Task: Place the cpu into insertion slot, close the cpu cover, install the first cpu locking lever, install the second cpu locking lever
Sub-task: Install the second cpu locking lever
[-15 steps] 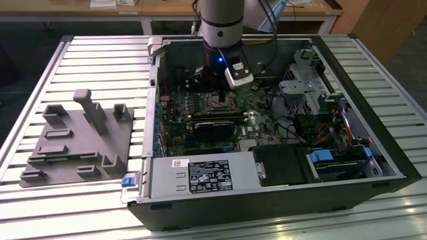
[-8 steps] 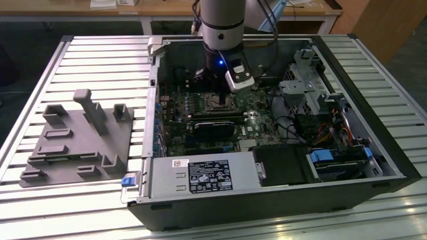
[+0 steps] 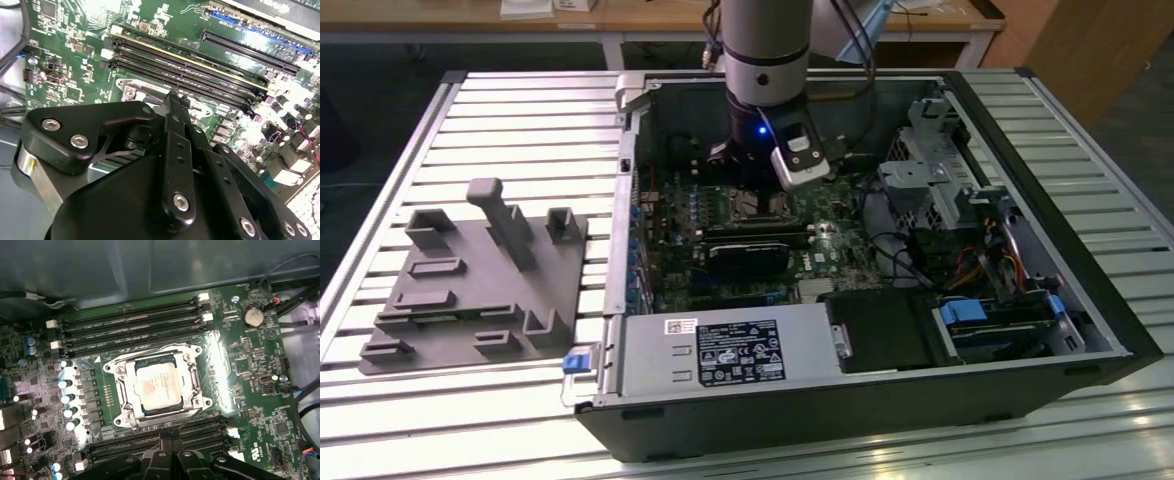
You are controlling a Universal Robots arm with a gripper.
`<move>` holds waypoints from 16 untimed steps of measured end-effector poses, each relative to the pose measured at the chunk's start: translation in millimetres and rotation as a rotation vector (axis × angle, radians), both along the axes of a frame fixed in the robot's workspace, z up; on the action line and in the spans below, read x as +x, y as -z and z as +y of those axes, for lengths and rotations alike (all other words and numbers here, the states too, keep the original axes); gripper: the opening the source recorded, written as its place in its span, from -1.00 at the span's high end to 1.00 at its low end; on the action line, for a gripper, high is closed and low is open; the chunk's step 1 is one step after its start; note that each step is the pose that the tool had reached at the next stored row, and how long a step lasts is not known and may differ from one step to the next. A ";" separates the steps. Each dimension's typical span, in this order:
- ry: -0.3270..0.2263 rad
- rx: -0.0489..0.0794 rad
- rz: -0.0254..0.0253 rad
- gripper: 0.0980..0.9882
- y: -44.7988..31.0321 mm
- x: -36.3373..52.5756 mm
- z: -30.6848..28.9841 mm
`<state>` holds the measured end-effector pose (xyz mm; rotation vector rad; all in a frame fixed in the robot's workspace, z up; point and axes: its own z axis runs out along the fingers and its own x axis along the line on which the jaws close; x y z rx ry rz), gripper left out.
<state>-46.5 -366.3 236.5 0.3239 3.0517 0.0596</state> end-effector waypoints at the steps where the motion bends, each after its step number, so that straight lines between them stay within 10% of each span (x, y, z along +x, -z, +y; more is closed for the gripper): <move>1: -0.006 0.000 0.0030 0.98 0.6 -0.1 -0.1; 12: -0.047 0.000 0.0062 0.98 6.6 -7.2 -3.0; 16: -0.048 0.000 0.0160 0.98 11.8 -7.3 -3.8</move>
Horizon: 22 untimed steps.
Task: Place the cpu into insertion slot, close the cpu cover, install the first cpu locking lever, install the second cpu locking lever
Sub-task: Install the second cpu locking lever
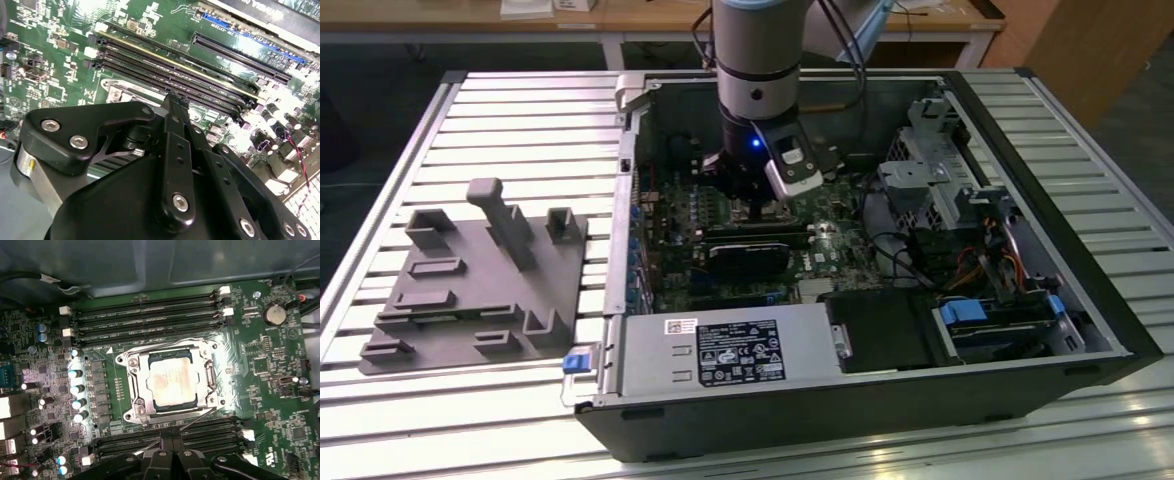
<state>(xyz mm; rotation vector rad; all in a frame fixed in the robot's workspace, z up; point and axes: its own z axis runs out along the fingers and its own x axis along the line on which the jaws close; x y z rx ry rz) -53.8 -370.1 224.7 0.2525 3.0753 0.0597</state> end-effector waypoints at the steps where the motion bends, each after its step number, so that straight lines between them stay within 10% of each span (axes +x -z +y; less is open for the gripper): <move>1: 0.000 0.000 0.0027 0.98 0.8 0.0 -0.1; 9: -0.001 0.004 0.0043 0.98 1.6 -1.1 -0.4; 22: -0.014 0.091 0.0015 0.98 7.2 -7.1 -11.4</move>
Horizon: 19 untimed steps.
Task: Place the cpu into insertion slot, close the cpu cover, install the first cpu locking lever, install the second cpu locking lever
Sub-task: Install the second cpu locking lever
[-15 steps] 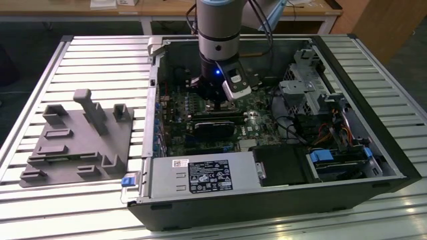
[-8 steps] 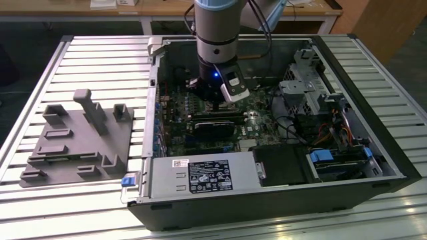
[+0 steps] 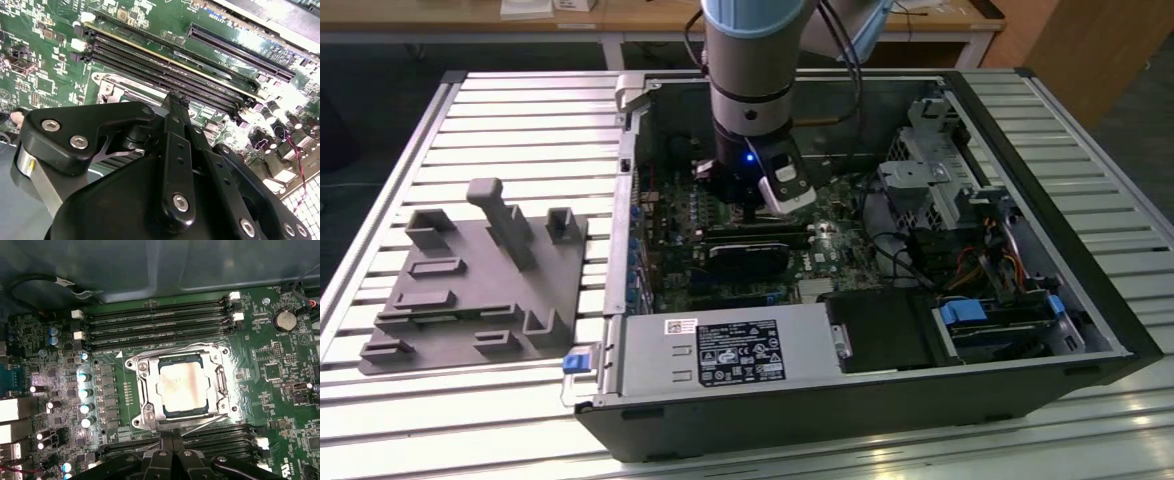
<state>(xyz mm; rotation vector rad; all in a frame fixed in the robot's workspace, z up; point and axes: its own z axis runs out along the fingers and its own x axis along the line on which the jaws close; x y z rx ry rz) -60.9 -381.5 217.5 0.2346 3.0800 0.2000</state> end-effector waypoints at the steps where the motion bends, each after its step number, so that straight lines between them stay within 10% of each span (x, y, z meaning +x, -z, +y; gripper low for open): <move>1: -0.001 0.007 -0.0002 0.98 0.5 -0.6 -0.8; 19: -0.026 0.059 -0.0050 0.98 11.5 -13.3 -10.8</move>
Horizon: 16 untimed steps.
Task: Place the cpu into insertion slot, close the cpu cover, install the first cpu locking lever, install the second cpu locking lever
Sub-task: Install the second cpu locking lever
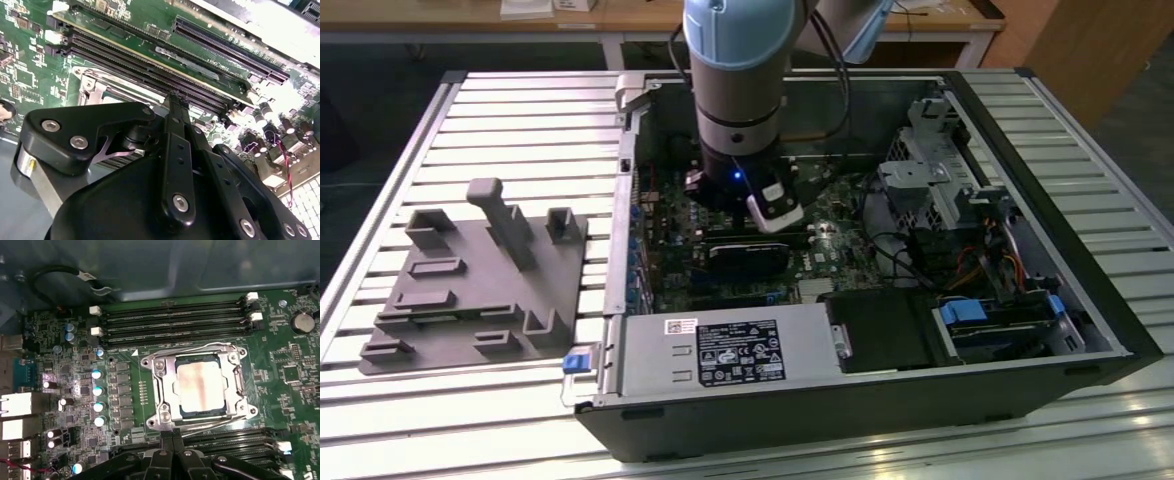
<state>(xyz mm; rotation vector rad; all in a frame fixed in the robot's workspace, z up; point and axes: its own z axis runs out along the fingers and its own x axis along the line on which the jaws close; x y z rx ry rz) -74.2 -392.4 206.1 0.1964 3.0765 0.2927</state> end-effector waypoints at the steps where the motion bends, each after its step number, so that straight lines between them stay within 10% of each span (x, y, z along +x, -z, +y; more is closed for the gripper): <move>1: 0.000 0.002 0.0000 0.98 0.6 -0.2 0.0; 16: 0.000 0.078 -0.0001 0.98 8.4 -6.1 -0.8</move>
